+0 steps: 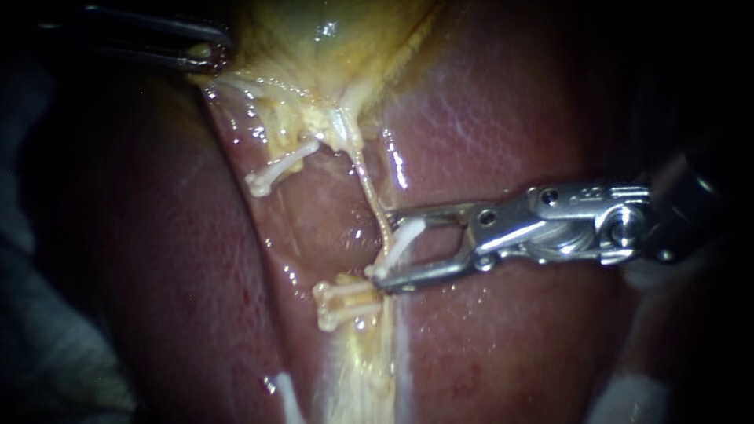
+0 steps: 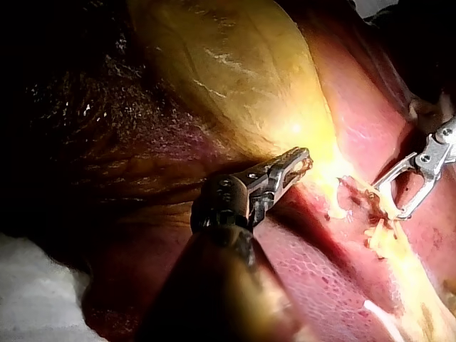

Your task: Going back first clip right tube

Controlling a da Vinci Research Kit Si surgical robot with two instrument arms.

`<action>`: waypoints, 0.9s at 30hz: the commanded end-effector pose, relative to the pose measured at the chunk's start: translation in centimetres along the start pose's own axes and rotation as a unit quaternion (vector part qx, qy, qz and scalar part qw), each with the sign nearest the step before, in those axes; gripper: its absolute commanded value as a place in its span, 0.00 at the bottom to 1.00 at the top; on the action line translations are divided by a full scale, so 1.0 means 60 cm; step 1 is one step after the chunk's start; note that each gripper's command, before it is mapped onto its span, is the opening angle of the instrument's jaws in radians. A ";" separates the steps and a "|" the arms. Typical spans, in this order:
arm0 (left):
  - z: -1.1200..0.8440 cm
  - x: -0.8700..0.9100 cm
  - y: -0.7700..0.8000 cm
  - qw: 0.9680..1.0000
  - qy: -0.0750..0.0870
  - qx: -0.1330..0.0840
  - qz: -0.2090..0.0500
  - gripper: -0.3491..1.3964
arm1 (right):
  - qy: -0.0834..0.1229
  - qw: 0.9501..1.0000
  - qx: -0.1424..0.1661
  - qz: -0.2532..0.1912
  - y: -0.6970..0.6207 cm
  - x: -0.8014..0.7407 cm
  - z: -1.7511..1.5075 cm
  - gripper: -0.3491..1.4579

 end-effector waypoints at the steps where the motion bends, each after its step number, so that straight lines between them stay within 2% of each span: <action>1: 0.0000 0.0000 0.0000 1.000 0.000 0.001 0.000 0.00 | -0.005 1.000 0.000 -0.005 0.0002 0.0000 0.0000 0.47; 7: 0.0000 0.0000 0.0000 1.000 0.000 0.001 0.000 0.00 | -0.015 1.000 0.005 -0.009 -0.0002 -0.0002 0.0006 0.47; 14: 0.0000 0.0000 -0.0001 1.000 0.000 0.001 0.000 0.00 | -0.021 0.999 0.028 -0.009 0.0002 -0.0002 0.0063 0.47; 23: 0.0000 0.0000 -0.0001 1.000 0.000 0.001 0.000 0.00 | -0.018 0.999 0.041 0.005 -0.0002 -0.0036 0.0122 0.47; 27: 0.0000 0.0000 0.0000 1.000 0.000 0.001 0.000 0.00 | -0.004 0.999 0.048 0.009 0.0006 -0.0045 0.0129 0.47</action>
